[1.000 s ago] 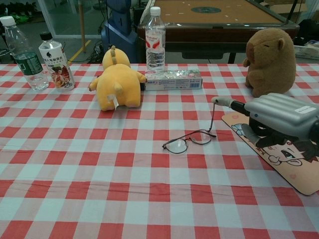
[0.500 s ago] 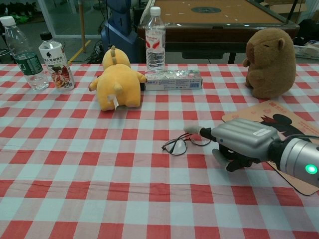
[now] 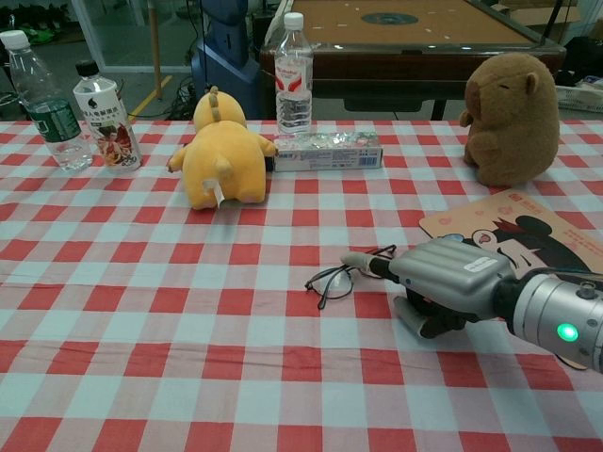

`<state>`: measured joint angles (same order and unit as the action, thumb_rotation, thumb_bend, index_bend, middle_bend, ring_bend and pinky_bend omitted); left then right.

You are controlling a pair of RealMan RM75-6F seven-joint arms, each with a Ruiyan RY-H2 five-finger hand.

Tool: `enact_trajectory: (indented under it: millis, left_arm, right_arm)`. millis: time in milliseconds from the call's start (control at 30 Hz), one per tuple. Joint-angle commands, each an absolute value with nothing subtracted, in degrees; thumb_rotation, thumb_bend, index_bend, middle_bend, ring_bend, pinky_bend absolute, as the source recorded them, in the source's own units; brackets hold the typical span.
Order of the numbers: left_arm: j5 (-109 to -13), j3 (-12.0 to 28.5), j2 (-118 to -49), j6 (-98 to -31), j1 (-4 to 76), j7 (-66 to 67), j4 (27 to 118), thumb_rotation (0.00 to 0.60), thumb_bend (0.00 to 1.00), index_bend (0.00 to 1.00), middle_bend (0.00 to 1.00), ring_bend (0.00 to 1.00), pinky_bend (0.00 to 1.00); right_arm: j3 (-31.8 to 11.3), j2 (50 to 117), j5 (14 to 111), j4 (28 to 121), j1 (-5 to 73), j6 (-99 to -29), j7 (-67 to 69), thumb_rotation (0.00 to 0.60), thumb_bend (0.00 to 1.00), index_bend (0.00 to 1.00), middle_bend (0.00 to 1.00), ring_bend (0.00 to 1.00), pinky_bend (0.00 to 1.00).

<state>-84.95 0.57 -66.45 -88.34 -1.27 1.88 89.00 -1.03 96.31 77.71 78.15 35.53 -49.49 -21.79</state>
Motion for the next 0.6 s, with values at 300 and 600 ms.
enact_trajectory:
  millis: [300,600]
  left_arm:
    - [-85.08,1.0,-66.38,-88.03,-0.78,1.21,88.54,0.6,0.32,0.0,0.0,0.0,0.0]
    - [-85.58,1.44,-66.53,-87.23,0.38,2.38,89.52,0.6,0.32,0.0,0.0,0.0,0.0]
  right_arm:
    - [-1.07,85.54,84.61,87.99,29.99,-65.07,-22.17,0.6,0.68,0.0,0.97,1.0,0.9]
    - [-0.4,73.2,83.74,94.74,21.33,-77.31,-25.43,0.6,0.58,0.0,0.69,0.68,0.72]
